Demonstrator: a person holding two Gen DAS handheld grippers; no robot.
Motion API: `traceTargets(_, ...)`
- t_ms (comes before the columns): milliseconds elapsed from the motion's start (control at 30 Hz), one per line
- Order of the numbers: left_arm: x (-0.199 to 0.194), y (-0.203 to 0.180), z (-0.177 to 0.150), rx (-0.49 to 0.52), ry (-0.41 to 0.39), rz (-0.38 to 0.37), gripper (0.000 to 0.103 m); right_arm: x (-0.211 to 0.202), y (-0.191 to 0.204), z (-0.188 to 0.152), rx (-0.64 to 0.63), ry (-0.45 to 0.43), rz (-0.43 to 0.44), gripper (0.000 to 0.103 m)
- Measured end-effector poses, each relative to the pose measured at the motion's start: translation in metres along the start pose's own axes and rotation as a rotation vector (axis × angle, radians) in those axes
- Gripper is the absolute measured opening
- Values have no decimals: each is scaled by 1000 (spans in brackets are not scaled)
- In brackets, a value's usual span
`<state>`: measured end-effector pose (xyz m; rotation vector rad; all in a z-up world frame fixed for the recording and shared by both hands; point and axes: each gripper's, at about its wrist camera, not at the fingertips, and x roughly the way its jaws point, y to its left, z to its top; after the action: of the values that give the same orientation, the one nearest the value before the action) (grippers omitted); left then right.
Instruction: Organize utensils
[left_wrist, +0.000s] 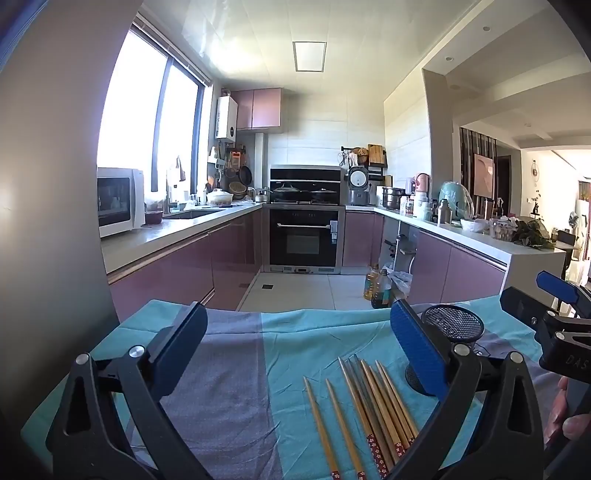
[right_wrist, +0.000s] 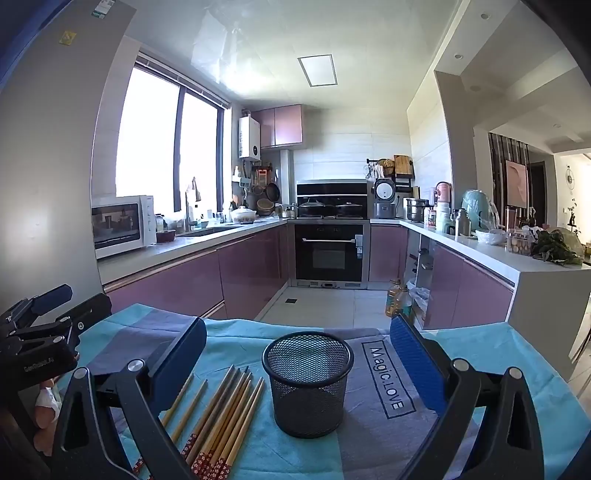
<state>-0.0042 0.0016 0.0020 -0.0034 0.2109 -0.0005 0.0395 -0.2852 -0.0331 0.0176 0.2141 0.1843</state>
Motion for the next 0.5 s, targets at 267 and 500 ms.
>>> traceTargets(267, -3, -1, 1, -5, -14, 1, 98, -2, 2, 1, -7, -6, -13, 96)
traceTargets(500, -3, -1, 2, -3, -23, 1, 98, -4, 2, 3, -6, -10, -16, 96)
